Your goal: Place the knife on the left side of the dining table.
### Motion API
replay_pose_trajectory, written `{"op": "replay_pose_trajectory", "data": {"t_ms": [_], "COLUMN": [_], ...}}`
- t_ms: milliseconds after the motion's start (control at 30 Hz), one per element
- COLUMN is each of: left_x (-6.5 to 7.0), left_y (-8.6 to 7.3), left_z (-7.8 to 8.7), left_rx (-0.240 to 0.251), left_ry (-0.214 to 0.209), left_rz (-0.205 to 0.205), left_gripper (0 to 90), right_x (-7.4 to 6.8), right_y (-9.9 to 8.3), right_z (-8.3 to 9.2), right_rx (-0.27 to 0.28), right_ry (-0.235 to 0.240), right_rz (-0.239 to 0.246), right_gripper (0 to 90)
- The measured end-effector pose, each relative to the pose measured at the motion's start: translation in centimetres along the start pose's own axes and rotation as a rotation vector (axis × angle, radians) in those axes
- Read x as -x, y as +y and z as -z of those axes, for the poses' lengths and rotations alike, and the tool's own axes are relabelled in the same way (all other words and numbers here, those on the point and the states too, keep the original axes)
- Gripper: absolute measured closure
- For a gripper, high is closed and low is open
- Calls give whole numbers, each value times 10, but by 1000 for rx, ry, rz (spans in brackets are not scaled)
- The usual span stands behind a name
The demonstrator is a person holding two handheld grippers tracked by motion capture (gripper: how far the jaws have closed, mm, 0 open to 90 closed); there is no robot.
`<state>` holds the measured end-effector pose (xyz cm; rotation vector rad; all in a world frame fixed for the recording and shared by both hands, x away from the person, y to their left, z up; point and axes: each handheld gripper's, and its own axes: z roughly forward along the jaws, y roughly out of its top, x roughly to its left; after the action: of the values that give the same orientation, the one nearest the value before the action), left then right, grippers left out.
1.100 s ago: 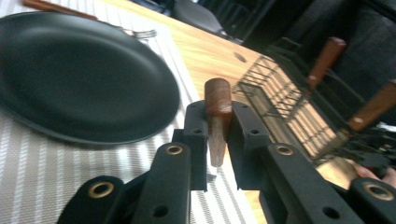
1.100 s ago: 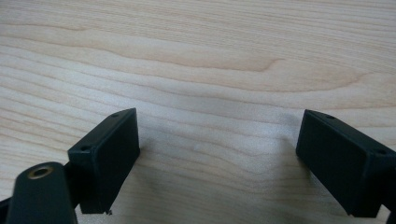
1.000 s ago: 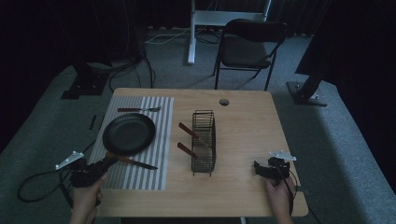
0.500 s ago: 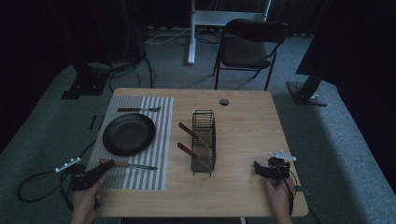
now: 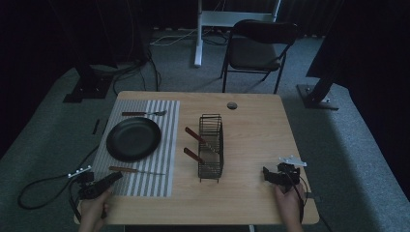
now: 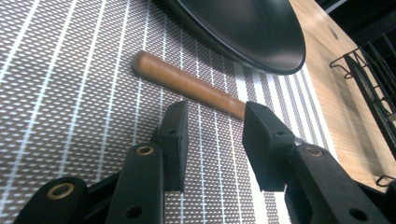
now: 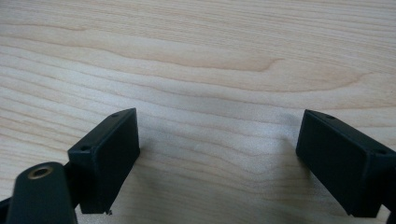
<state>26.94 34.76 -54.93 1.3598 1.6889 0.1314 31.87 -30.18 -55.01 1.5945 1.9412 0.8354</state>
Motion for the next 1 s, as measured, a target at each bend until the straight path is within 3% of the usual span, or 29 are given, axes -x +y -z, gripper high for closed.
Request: {"op": "replay_pose_trajectory", "data": {"t_ms": [167,267,333,367,467,633,700,767,867,1000], "left_x": [-1,2,9,9,18,26,31,33,40,46], "left_y": [-1,-3,-5,-5,-10,-15,-18,-19,-27,-35], "left_z": [1,2,3,3,2,1,1,1,1,3], "left_rx": [2,2,-5,-5,-13,-25,-25,-27,-36,-26], "left_ry": [-8,6,47,47,80,103,146,161,210,246], "left_rz": [-7,-41,-118,-118,-204,-259,-325,-346,-434,-488], "left_gripper": [608,580,543,530,518,503,467,461,461,437], "right_x": [0,0,0,0,0,0,0,0,0,0], "right_y": [0,0,0,0,0,0,0,0,0,0], "right_z": [0,0,0,0,0,0,0,0,0,0], "right_rx": [0,0,0,0,0,0,0,0,0,0], "right_ry": [0,0,0,0,0,0,0,0,0,0], "right_rz": [0,0,0,0,0,0,0,0,0,0], "right_gripper": [124,124,124,124,124,124,124,124,124,124]}}
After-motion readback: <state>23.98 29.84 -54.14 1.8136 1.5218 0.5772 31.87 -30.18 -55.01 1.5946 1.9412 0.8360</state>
